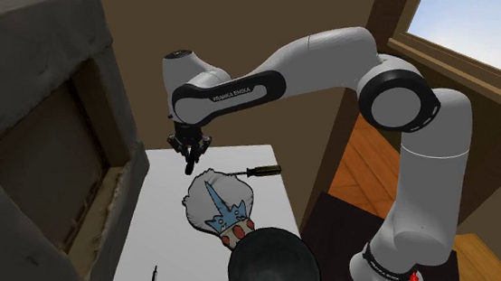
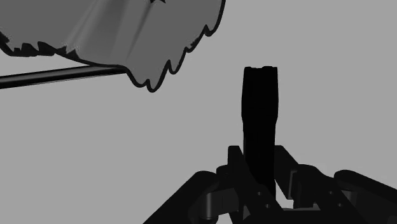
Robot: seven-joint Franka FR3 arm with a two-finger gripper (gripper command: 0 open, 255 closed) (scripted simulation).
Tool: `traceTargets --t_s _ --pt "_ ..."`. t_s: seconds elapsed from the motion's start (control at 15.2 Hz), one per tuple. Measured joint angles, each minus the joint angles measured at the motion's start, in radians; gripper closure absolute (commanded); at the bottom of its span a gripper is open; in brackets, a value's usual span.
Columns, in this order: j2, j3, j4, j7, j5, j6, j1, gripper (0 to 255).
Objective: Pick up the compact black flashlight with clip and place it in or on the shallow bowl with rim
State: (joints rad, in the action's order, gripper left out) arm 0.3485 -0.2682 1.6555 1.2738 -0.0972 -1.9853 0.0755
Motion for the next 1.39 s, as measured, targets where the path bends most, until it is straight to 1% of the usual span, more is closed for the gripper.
traceTargets --t_s 0.26,0.73,1.39 --pt "-0.006 -0.001 -0.005 -0.001 0.002 0.012 0.001 255" --pt "-0.024 -0.004 -0.07 -0.004 0.009 0.094 -0.001 255" --pt "-0.033 -0.007 -0.192 -0.01 0.013 0.224 -0.004 255"
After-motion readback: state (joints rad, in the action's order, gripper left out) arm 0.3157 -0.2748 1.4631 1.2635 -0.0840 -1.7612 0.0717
